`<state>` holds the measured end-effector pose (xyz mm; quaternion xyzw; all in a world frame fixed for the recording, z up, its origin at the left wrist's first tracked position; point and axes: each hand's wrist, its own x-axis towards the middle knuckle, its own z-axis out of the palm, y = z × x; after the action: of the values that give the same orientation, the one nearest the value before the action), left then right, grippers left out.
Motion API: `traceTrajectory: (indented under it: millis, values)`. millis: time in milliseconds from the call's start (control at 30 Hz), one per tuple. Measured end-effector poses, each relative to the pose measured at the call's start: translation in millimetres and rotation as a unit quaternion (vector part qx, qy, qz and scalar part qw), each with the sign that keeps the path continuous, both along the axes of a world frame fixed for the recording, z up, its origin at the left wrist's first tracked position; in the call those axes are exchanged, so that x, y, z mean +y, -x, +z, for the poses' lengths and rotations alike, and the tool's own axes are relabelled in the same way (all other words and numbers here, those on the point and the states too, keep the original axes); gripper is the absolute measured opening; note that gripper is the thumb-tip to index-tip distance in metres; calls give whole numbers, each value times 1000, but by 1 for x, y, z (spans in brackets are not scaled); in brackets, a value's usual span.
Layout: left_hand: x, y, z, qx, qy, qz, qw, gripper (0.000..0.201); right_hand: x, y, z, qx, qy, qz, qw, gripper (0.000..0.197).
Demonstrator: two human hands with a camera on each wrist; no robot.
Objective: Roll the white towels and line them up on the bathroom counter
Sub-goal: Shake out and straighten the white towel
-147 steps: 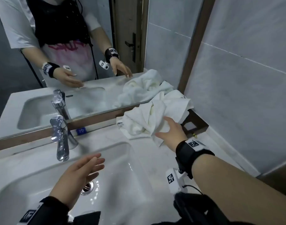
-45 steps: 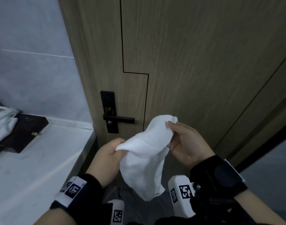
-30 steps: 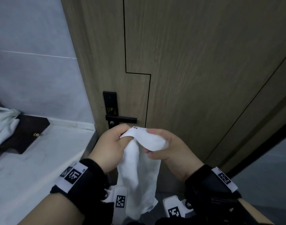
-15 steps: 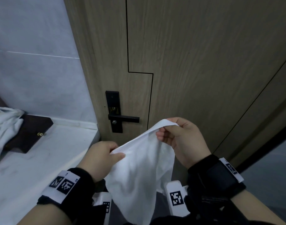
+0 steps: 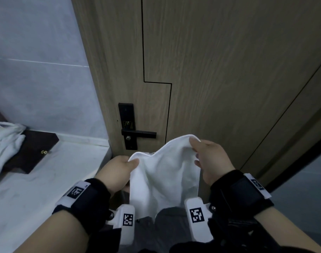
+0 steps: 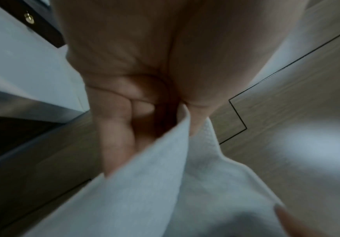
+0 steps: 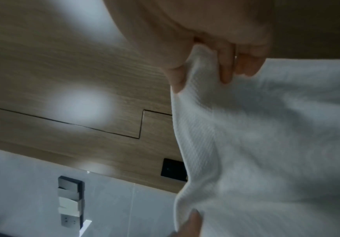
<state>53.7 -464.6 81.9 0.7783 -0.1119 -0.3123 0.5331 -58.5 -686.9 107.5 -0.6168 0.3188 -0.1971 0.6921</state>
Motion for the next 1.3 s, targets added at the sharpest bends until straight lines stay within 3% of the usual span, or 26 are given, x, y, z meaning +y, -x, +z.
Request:
traceTrajectory:
  millis: [200,367,433,533,833,900,1033,1100,1167,1300]
  values:
    - [-10,10,8,103,91,-12,990,23,17,1,-12,71,43,52,995,29]
    - [-16,18,15,162,177,6,971,31,42,1,-12,63,-53,172,982,22]
    - [-17,18,16,175,215,46,960,39,50,0,-13,41,-26,201,978,23]
    - [-15,17,19,176,252,96,947,42,57,1,-11,26,41,243,969,26]
    - [-7,16,23,107,294,178,933,40,63,7,13,-19,58,306,950,27]
    - [-7,17,24,94,300,194,929,38,66,7,15,-13,119,323,939,24]
    - [0,17,25,84,278,185,939,29,60,4,6,-35,207,209,955,4]
    - [7,17,24,45,207,179,961,25,53,4,3,-39,223,202,953,15]
    - [13,18,23,-9,144,201,969,9,48,5,5,-40,222,211,951,21]
    - [21,17,19,-28,123,246,961,28,46,5,9,-74,183,229,953,13]
